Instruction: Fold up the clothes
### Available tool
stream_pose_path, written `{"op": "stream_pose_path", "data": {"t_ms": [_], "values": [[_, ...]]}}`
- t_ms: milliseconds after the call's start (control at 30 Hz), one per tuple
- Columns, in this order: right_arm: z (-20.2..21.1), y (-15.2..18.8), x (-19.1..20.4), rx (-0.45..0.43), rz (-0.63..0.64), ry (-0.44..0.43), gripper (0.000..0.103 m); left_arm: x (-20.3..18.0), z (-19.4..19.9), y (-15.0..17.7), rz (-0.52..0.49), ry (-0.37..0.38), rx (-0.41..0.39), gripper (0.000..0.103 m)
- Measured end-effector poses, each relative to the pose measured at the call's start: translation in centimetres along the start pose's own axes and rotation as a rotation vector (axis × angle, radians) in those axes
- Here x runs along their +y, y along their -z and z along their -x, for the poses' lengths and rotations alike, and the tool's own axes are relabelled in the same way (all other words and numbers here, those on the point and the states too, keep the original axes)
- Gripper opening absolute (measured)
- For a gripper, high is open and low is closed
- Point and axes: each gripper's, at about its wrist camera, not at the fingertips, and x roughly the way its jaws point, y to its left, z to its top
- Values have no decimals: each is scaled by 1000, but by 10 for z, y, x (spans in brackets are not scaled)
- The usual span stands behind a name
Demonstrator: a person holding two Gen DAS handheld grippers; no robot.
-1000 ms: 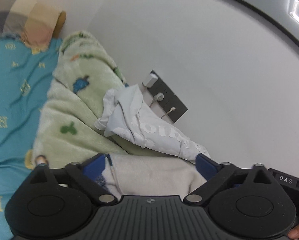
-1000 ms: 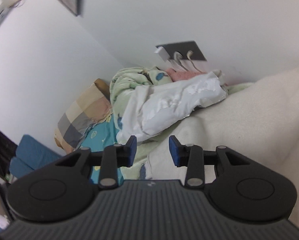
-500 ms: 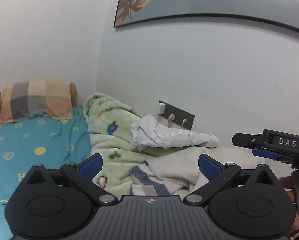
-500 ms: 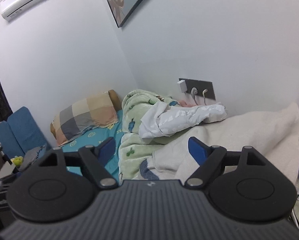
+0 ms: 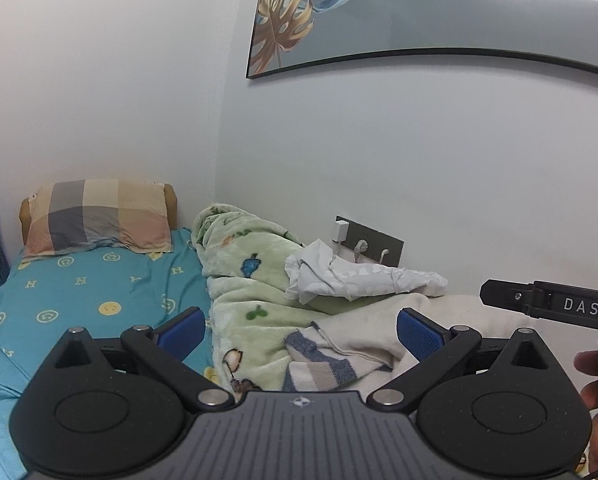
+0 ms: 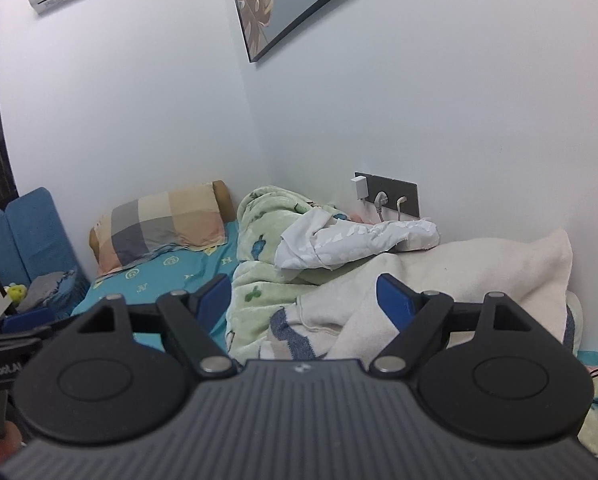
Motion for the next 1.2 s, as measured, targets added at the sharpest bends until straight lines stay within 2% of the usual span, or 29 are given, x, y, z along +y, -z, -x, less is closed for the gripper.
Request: {"op": "stream_pose_path", "data": {"t_ms": [333,1200], "values": [[1,2,2,-2,15,31,82,-13,0,5,-47,-12,8,103],[11,6,3,-4,47,61,82,-3,4,7,-21,-28,9,103]]}}
